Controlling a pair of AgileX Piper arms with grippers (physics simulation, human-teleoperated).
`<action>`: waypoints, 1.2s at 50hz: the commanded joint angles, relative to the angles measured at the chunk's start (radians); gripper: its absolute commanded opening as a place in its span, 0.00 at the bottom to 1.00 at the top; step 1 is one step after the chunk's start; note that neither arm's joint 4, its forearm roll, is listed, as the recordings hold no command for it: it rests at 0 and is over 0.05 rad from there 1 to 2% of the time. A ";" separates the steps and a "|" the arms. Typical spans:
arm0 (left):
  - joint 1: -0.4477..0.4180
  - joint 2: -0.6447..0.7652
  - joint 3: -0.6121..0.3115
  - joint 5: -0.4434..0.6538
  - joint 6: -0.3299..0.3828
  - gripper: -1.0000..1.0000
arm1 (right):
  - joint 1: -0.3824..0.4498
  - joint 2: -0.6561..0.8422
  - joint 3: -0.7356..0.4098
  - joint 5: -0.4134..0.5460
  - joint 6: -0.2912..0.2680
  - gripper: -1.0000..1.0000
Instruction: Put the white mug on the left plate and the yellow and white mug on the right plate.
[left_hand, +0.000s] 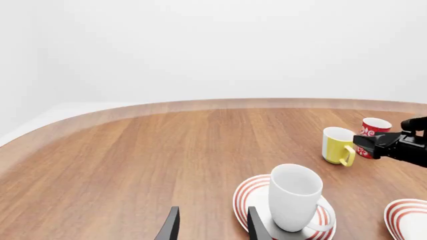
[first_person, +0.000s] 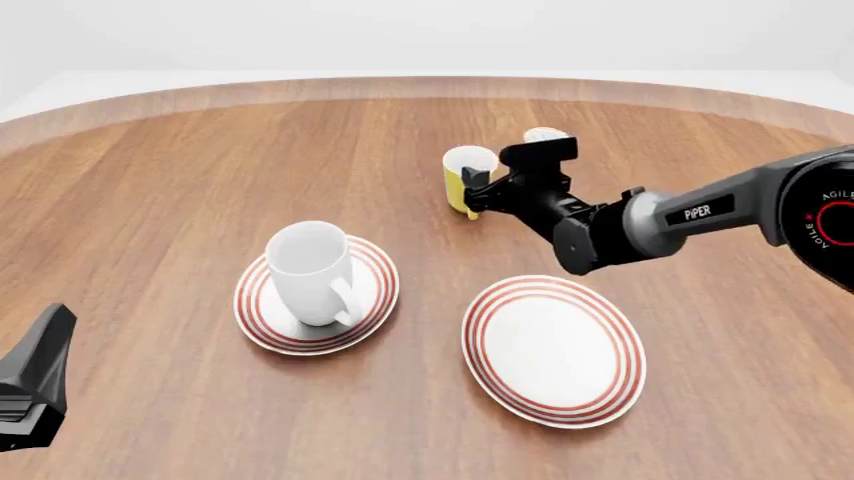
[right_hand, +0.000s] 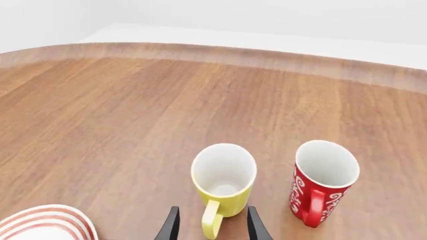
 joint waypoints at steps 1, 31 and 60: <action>0.000 0.000 0.000 0.000 0.000 1.00 | -0.001 0.038 -0.032 0.019 0.003 1.00; 0.000 0.000 0.000 0.000 0.000 1.00 | 0.008 0.102 -0.087 0.047 0.010 1.00; 0.000 0.000 0.000 0.000 0.000 1.00 | 0.011 0.162 -0.133 0.080 0.014 1.00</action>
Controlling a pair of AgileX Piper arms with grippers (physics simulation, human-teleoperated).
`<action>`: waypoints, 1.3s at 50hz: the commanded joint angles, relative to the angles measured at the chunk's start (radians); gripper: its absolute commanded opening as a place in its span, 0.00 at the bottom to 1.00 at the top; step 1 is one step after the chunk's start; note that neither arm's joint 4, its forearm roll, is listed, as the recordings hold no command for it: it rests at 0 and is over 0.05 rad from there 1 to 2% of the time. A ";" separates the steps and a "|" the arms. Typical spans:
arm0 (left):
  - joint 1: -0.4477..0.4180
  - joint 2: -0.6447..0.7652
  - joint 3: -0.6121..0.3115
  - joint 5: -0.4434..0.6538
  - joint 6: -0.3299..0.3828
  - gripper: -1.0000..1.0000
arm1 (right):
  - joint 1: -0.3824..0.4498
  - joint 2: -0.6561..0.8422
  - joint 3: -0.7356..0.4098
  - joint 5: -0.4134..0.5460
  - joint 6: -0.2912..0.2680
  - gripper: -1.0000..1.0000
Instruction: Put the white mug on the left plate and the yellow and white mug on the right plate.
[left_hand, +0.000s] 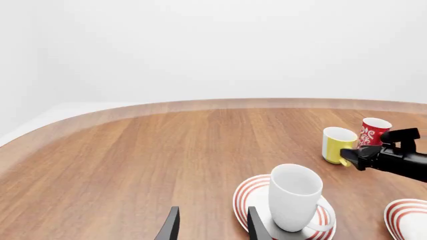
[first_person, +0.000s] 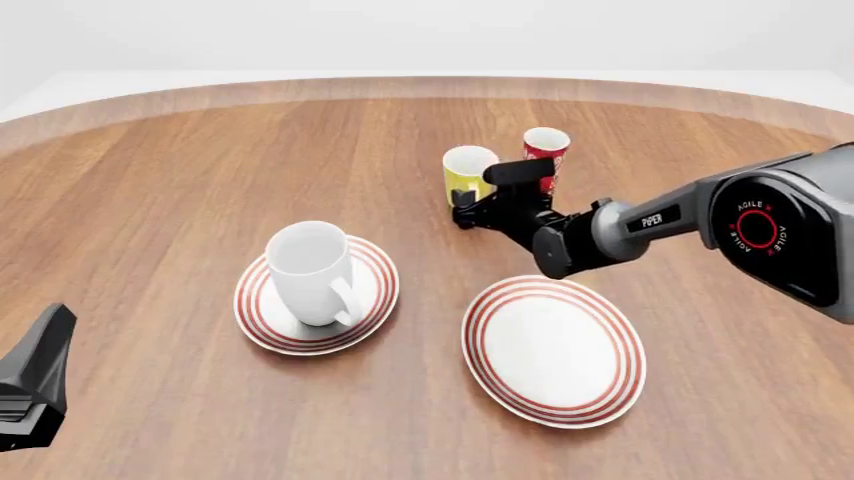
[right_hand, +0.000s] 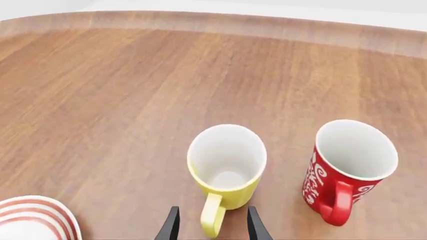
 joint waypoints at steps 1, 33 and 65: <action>0.000 0.000 0.000 0.000 0.000 1.00 | 0.003 0.021 -0.017 0.012 0.001 1.00; 0.000 0.000 0.000 0.000 0.000 1.00 | 0.010 0.060 -0.043 0.020 0.008 0.00; 0.000 0.000 0.000 0.000 0.000 1.00 | 0.004 -0.073 0.115 -0.064 -0.039 0.00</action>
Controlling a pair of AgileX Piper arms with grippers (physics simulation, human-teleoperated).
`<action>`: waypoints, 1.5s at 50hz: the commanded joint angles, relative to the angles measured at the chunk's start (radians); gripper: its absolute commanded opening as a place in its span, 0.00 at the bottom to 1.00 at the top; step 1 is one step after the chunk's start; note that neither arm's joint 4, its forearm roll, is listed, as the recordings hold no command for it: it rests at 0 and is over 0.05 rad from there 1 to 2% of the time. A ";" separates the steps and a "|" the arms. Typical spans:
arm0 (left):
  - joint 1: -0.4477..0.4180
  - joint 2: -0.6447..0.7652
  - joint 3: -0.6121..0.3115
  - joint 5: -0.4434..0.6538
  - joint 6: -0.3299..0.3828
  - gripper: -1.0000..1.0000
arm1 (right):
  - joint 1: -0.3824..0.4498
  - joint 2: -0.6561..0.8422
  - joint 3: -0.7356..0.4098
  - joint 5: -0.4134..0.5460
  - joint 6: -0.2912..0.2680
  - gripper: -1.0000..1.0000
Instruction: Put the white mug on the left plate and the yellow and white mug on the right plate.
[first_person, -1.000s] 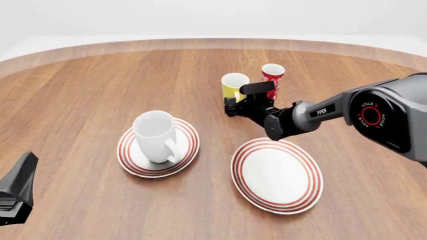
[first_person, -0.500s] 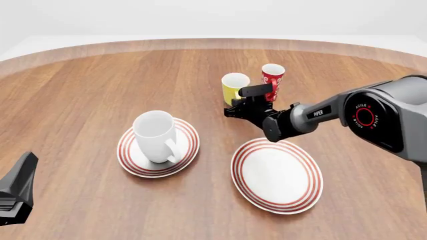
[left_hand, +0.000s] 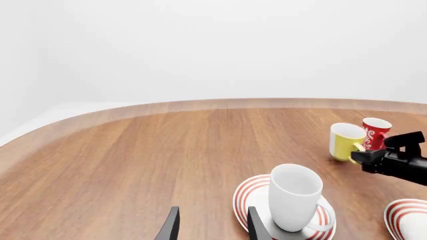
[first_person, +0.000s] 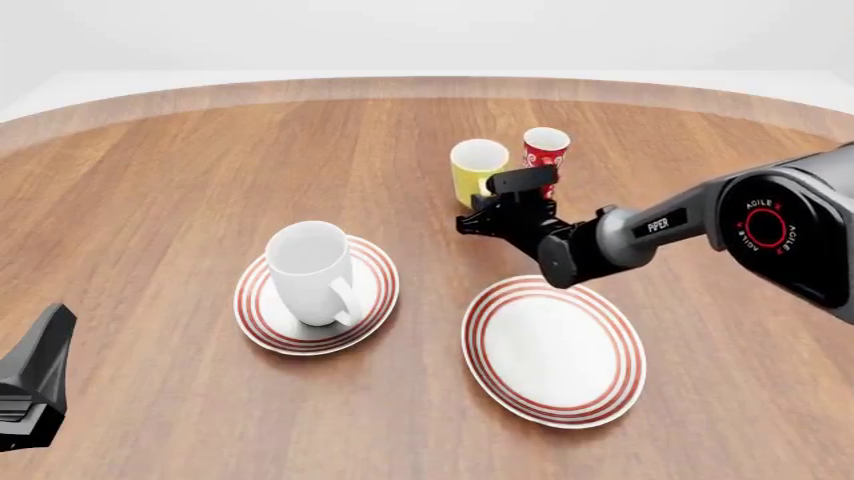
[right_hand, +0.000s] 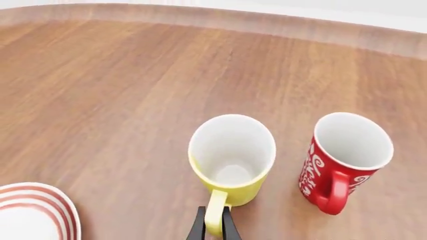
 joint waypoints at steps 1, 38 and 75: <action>0.000 0.000 0.000 0.000 0.000 1.00 | 0.006 -0.063 0.064 -0.028 -0.012 0.00; 0.000 0.000 0.000 0.000 0.000 1.00 | 0.040 -0.323 0.339 -0.097 -0.074 0.00; 0.000 0.000 0.000 0.000 0.000 1.00 | 0.071 -0.738 0.700 -0.100 -0.073 0.00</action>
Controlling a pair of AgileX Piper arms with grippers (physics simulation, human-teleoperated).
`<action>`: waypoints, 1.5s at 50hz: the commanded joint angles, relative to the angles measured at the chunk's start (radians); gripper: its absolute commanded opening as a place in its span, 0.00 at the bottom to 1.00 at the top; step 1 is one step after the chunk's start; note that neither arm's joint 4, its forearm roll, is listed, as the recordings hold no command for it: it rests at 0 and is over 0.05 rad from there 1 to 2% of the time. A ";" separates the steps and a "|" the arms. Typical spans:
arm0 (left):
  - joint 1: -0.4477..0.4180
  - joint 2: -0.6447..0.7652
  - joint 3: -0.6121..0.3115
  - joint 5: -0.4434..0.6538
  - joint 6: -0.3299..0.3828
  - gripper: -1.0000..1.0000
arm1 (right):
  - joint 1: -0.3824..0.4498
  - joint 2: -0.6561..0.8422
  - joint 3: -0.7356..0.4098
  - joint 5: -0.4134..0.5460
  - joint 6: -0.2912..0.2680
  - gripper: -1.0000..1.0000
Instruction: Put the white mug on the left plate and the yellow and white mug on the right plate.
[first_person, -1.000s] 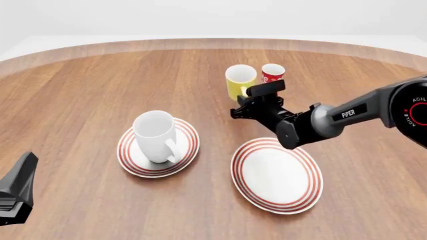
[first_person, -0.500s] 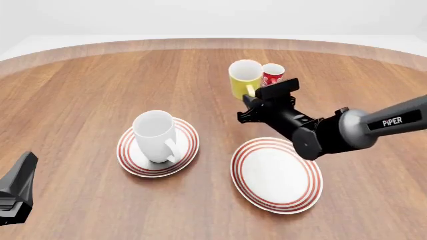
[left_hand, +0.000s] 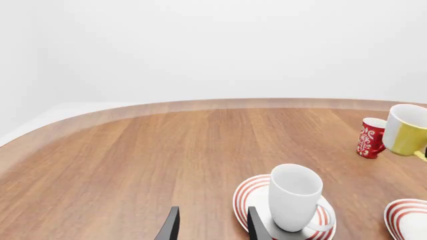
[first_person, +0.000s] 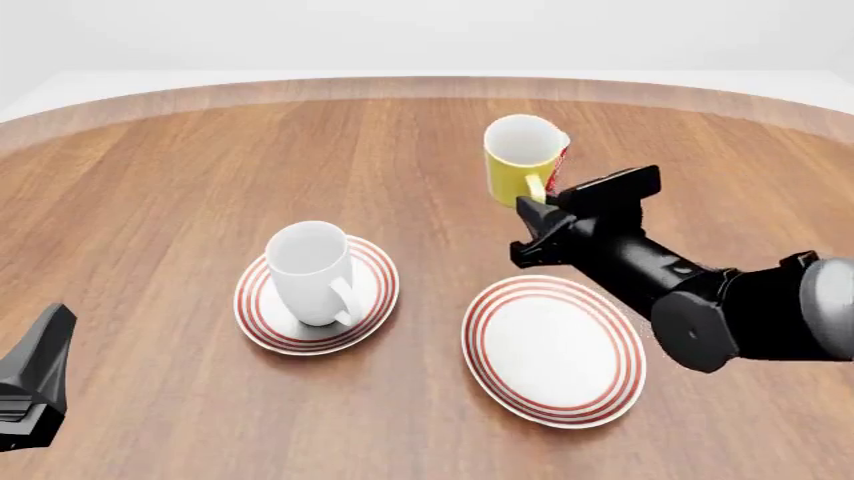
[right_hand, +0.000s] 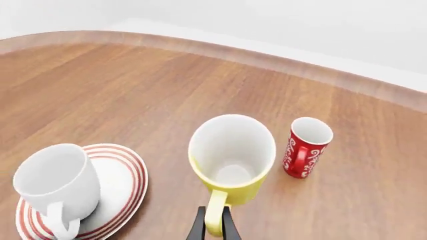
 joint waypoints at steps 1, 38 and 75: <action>0.000 0.000 0.000 0.000 0.000 1.00 | 0.013 -0.128 0.099 0.009 0.007 0.00; 0.000 0.000 0.000 0.000 0.000 1.00 | -0.006 -0.535 0.341 0.151 0.009 0.00; 0.000 0.000 0.000 0.000 0.000 1.00 | 0.049 -0.903 0.501 0.394 0.023 0.00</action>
